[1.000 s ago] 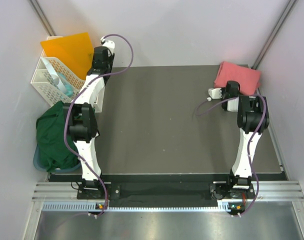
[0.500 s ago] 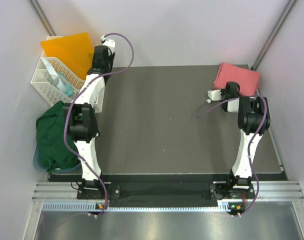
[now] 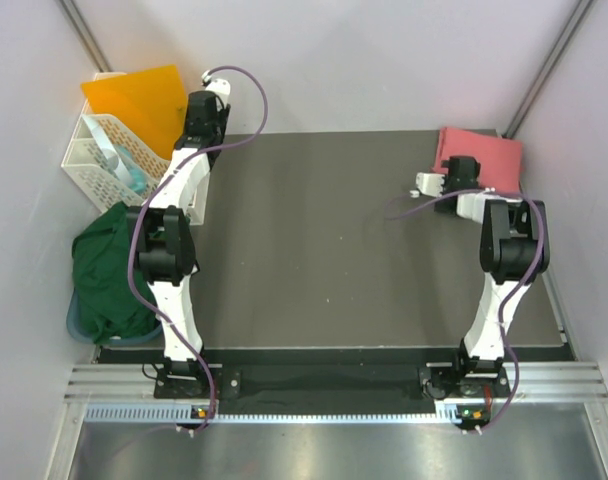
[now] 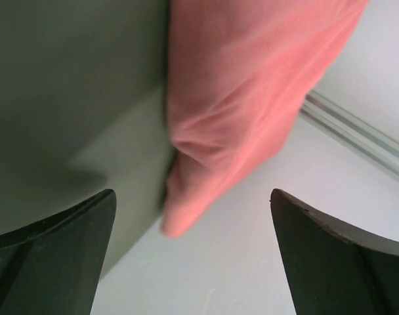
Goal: Fold and stack the t-shirts
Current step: Put the neatly folded tshirt into the corner of the board with the right arm
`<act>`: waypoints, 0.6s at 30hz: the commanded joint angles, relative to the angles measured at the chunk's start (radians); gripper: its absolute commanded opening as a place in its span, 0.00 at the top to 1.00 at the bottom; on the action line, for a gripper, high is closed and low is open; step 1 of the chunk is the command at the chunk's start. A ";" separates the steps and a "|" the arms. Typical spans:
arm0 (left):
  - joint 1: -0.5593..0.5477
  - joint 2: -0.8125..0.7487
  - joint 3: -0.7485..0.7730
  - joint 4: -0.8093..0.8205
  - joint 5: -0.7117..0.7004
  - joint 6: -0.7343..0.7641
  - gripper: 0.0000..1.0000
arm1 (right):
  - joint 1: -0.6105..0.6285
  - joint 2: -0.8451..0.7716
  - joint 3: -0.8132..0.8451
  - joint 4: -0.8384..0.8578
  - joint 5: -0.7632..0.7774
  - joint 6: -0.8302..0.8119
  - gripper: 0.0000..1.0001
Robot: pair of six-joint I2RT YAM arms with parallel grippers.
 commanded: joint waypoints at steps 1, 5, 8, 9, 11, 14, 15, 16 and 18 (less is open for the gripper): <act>-0.003 -0.008 0.038 0.046 -0.010 0.001 0.43 | 0.099 -0.164 0.081 -0.359 -0.086 0.259 0.00; -0.003 -0.015 0.040 0.046 -0.004 0.008 0.43 | 0.180 -0.173 0.287 -0.754 -0.217 0.441 0.00; -0.003 -0.017 0.041 0.046 0.005 0.007 0.43 | 0.205 -0.092 0.488 -0.881 -0.323 0.599 0.26; -0.003 -0.017 0.043 0.048 0.007 0.005 0.42 | 0.209 -0.019 0.545 -0.902 -0.349 0.677 0.71; -0.006 -0.017 0.046 0.043 0.008 0.005 0.43 | 0.217 0.065 0.729 -0.965 -0.353 0.746 1.00; -0.011 -0.021 0.044 0.037 0.016 0.013 0.43 | 0.214 0.224 0.944 -1.019 -0.371 0.825 1.00; -0.011 -0.027 0.037 0.037 0.016 0.018 0.43 | 0.214 0.280 0.977 -1.016 -0.368 0.845 1.00; -0.012 -0.027 0.034 0.037 0.015 0.021 0.43 | 0.214 0.300 1.014 -1.013 -0.368 0.845 1.00; -0.012 -0.031 0.031 0.039 0.018 0.028 0.43 | 0.211 0.337 1.010 -0.964 -0.363 0.849 1.00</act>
